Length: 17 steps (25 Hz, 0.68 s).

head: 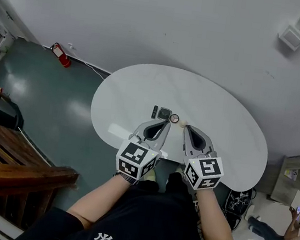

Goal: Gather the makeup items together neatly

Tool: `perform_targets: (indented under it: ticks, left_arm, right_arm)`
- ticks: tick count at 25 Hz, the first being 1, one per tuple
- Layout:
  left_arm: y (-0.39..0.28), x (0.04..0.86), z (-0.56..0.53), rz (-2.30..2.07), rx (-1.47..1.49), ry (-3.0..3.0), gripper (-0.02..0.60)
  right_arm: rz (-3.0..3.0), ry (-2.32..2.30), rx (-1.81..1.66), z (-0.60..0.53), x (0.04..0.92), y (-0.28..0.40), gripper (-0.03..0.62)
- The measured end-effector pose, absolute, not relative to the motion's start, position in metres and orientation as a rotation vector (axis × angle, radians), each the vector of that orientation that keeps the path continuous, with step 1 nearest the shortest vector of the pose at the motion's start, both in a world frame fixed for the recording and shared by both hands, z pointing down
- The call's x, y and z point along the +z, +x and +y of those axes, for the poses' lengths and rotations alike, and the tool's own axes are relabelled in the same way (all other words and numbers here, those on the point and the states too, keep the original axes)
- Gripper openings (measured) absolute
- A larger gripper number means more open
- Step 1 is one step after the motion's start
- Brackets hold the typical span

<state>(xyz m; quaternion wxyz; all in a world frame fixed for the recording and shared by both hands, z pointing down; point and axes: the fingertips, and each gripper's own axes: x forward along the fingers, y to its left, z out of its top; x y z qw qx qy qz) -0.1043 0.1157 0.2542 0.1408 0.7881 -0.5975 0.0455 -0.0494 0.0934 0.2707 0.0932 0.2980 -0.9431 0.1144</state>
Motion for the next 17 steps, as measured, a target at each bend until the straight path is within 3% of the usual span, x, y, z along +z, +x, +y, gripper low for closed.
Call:
perform_targets:
  ticks: [17]
  left_arm:
    - [-0.111,0.243,0.109,-1.735,0.121,2.297,0.008]
  right_arm:
    - [-2.805,0.879,0.307,0.086,0.257,-0.058,0.012]
